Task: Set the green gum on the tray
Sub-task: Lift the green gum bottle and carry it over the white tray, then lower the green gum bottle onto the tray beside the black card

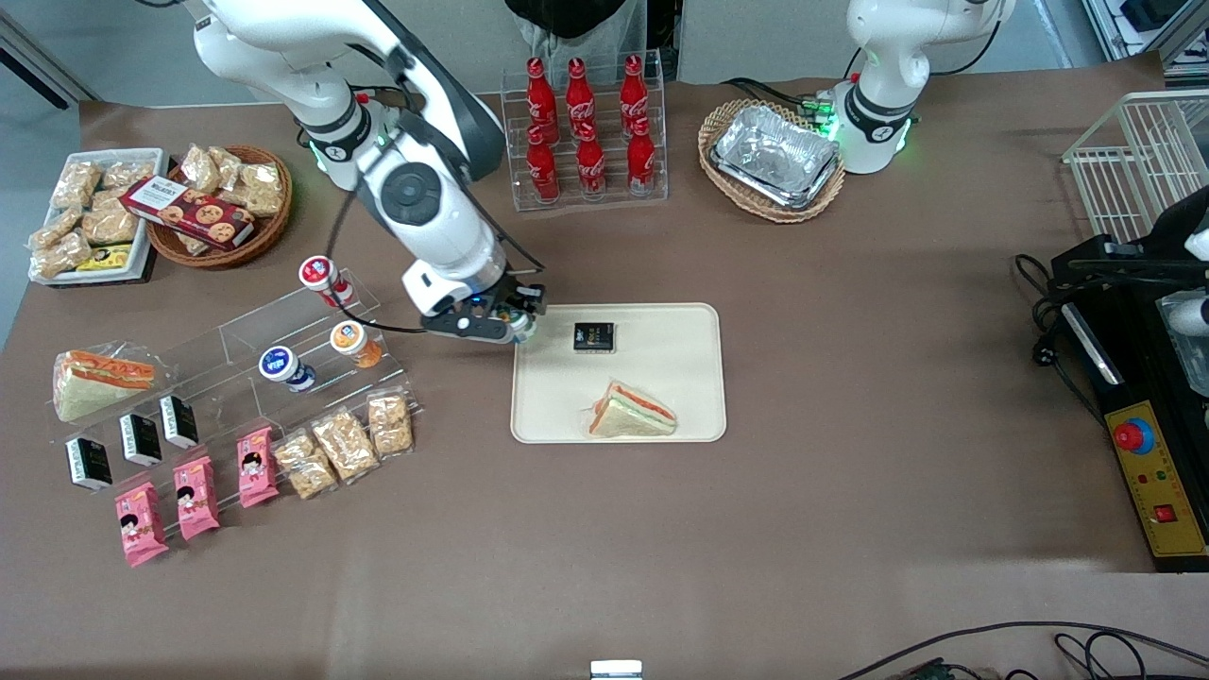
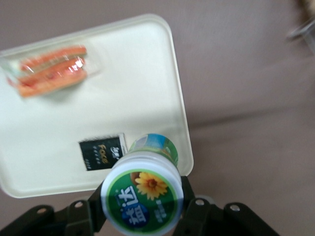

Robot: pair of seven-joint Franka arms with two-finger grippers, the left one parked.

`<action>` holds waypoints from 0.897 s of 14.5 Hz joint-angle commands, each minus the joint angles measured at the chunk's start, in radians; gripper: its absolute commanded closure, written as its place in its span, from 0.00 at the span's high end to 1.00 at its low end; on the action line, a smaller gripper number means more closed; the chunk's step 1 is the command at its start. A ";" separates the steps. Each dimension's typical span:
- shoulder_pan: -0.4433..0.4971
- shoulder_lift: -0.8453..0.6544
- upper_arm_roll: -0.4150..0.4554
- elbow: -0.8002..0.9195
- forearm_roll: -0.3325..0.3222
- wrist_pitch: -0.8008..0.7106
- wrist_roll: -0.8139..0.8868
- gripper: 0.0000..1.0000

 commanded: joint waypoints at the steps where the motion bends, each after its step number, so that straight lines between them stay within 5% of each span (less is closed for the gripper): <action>1: 0.035 0.039 -0.004 -0.070 -0.060 0.116 0.039 0.21; 6: 0.074 0.129 -0.004 -0.091 -0.298 0.213 0.289 0.21; 13: 0.077 0.215 -0.006 -0.087 -0.317 0.323 0.310 0.29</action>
